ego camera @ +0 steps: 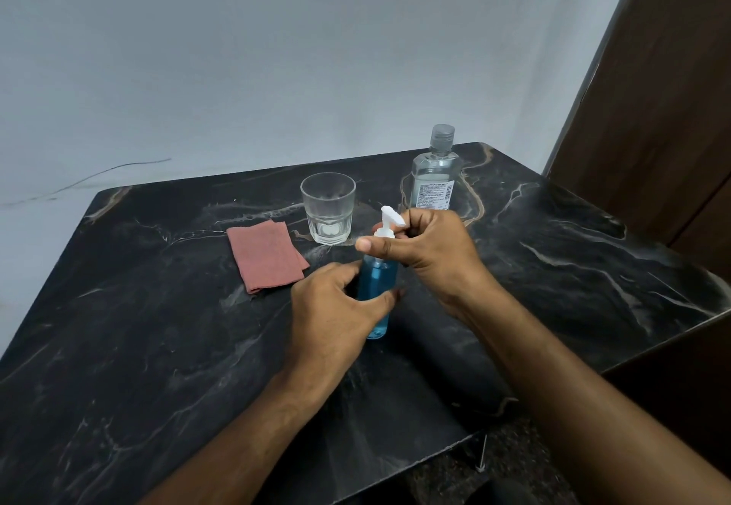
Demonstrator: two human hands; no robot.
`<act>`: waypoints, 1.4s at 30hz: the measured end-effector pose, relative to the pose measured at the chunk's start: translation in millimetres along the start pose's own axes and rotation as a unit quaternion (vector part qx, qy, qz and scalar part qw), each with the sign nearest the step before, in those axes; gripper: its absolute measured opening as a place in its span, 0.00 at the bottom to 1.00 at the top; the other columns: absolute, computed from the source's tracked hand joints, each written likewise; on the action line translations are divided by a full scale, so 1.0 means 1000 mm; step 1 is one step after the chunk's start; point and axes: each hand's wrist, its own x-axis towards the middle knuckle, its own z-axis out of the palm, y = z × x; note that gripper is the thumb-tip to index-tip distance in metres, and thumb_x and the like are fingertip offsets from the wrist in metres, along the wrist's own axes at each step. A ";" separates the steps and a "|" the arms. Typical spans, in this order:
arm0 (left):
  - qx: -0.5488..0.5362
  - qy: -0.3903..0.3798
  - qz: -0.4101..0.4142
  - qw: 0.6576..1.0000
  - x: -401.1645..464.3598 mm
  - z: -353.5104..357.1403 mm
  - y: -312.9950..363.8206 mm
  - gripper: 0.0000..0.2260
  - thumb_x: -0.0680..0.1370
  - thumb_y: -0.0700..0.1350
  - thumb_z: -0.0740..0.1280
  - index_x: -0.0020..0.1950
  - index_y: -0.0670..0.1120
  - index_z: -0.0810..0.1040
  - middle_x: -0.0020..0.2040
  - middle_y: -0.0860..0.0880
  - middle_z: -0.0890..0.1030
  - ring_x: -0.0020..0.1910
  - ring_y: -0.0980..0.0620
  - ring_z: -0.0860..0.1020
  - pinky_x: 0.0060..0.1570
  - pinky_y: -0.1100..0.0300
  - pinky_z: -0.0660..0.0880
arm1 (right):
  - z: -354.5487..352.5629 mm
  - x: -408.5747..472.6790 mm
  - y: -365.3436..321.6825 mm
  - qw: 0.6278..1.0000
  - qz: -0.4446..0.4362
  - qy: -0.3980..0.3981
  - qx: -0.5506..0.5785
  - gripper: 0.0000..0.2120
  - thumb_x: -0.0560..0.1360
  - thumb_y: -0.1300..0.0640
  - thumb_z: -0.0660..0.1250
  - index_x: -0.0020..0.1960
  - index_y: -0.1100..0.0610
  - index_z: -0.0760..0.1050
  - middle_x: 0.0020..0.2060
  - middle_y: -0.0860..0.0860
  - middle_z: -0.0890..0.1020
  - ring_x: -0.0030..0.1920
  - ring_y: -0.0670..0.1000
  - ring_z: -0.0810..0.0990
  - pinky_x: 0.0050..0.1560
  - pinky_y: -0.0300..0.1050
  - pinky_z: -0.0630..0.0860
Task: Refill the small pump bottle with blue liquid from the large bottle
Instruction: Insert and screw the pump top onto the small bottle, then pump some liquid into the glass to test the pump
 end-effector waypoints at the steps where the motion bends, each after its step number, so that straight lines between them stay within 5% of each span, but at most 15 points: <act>1: 0.006 0.005 0.006 1.000 0.000 0.000 0.001 0.13 0.65 0.54 0.83 0.42 0.49 0.86 0.33 0.54 0.81 0.32 0.56 0.78 0.31 0.64 0.75 | 0.001 0.000 -0.001 1.000 -0.007 0.013 -0.002 0.23 0.61 0.59 0.83 0.44 0.74 0.76 0.31 0.57 0.75 0.34 0.52 0.74 0.35 0.39 0.75; 6: 0.025 0.018 0.017 0.999 0.000 0.000 0.001 0.13 0.65 0.55 0.82 0.40 0.49 0.85 0.32 0.55 0.79 0.30 0.58 0.75 0.29 0.68 0.71 | 0.005 -0.002 -0.001 0.999 -0.025 0.045 -0.014 0.22 0.60 0.58 0.84 0.43 0.72 0.78 0.34 0.58 0.78 0.34 0.51 0.77 0.35 0.37 0.77; 10: 0.014 -0.005 0.006 1.000 -0.002 0.001 0.000 0.13 0.66 0.57 0.81 0.42 0.50 0.86 0.34 0.54 0.81 0.33 0.55 0.79 0.32 0.58 0.78 | 0.004 -0.002 0.002 0.999 -0.010 0.041 -0.001 0.26 0.61 0.58 0.84 0.47 0.74 0.76 0.34 0.59 0.77 0.35 0.52 0.75 0.33 0.36 0.76; 13: -0.038 -0.063 -0.021 0.997 -0.002 0.001 -0.003 0.14 0.67 0.57 0.80 0.47 0.52 0.87 0.39 0.55 0.86 0.37 0.58 0.84 0.38 0.57 0.83 | -0.001 -0.003 0.004 1.000 0.007 -0.012 0.024 0.20 0.63 0.58 0.83 0.47 0.66 0.77 0.32 0.54 0.73 0.34 0.50 0.72 0.32 0.35 0.73; 16: -0.085 -0.119 -0.031 0.989 -0.002 0.001 -0.003 0.17 0.67 0.59 0.79 0.54 0.55 0.87 0.42 0.58 0.87 0.39 0.62 0.85 0.42 0.56 0.83 | -0.010 -0.005 0.011 0.996 0.019 -0.086 0.026 0.22 0.64 0.56 0.83 0.50 0.63 0.77 0.40 0.56 0.75 0.41 0.52 0.75 0.42 0.40 0.75; 22: -0.186 -0.182 -0.042 0.965 0.002 0.001 -0.003 0.15 0.78 0.38 0.73 0.64 0.46 0.82 0.55 0.50 0.88 0.57 0.54 0.85 0.62 0.47 0.80 | -0.036 -0.009 0.015 0.983 0.013 -0.182 -0.004 0.18 0.68 0.59 0.79 0.57 0.58 0.83 0.53 0.59 0.86 0.54 0.55 0.84 0.59 0.52 0.79; 30: -0.220 -0.242 -0.056 0.943 0.002 -0.003 0.002 0.28 0.81 0.35 0.69 0.79 0.41 0.65 0.71 0.48 0.79 0.71 0.55 0.76 0.73 0.51 0.71 | -0.034 -0.016 0.025 0.992 -0.024 -0.105 0.057 0.19 0.65 0.61 0.80 0.55 0.63 0.84 0.52 0.60 0.87 0.55 0.59 0.85 0.57 0.50 0.81; 32: -0.224 -0.233 -0.076 0.943 0.005 -0.004 0.002 0.32 0.79 0.39 0.71 0.81 0.43 0.63 0.71 0.50 0.79 0.69 0.58 0.78 0.71 0.56 0.73 | -0.031 -0.014 0.024 0.995 -0.037 -0.076 0.053 0.17 0.65 0.59 0.80 0.52 0.62 0.84 0.50 0.59 0.87 0.52 0.58 0.86 0.56 0.50 0.82; 35: -0.232 -0.181 -0.114 0.949 0.015 -0.005 0.001 0.25 0.77 0.45 0.74 0.74 0.48 0.74 0.58 0.51 0.83 0.56 0.58 0.82 0.60 0.63 0.78 | -0.029 -0.011 0.022 0.995 -0.040 -0.026 0.089 0.13 0.66 0.56 0.78 0.49 0.56 0.84 0.47 0.55 0.87 0.48 0.56 0.86 0.51 0.53 0.82; 38: -0.212 -0.058 -0.128 0.967 0.036 -0.004 -0.005 0.20 0.74 0.46 0.78 0.64 0.50 0.79 0.54 0.49 0.79 0.53 0.53 0.79 0.55 0.61 0.78 | -0.030 -0.007 0.024 0.987 -0.006 -0.004 0.163 0.18 0.69 0.57 0.76 0.56 0.62 0.80 0.48 0.57 0.85 0.49 0.65 0.86 0.51 0.60 0.83; 42: -0.072 0.047 -0.122 0.989 0.077 0.007 -0.021 0.47 0.65 0.47 0.84 0.78 0.52 0.62 0.74 0.47 0.65 0.72 0.50 0.67 0.70 0.55 0.68 | -0.027 -0.006 0.026 0.989 0.009 0.017 0.146 0.19 0.70 0.55 0.75 0.57 0.63 0.78 0.49 0.62 0.84 0.45 0.68 0.86 0.45 0.55 0.82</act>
